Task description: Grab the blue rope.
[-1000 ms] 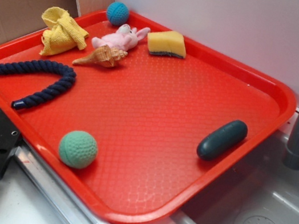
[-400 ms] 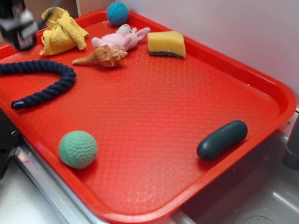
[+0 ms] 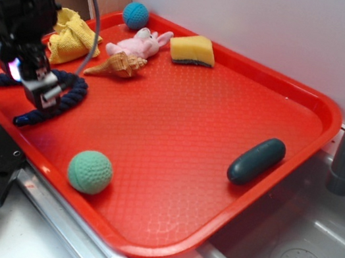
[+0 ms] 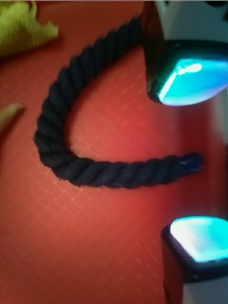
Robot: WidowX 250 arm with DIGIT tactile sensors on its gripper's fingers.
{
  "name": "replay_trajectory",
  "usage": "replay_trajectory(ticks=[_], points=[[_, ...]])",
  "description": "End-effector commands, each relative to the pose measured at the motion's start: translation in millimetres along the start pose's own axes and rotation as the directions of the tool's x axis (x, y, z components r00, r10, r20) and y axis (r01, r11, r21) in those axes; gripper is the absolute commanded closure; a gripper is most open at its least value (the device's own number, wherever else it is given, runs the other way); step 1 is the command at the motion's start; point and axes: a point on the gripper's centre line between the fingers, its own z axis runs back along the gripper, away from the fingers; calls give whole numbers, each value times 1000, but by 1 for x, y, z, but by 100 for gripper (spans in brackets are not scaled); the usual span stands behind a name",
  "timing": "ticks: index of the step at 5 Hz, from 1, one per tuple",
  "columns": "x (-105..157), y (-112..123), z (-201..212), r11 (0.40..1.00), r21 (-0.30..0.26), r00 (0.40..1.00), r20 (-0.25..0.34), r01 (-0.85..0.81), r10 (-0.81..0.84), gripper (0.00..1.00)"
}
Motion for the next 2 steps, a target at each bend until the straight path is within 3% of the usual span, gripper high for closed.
replay_trajectory(ticks=[1,2], points=[[4,-1,-15,999,32,999,-1,32,-32,16],[12,1,-18,999,41,1000,8,20,-20,100]])
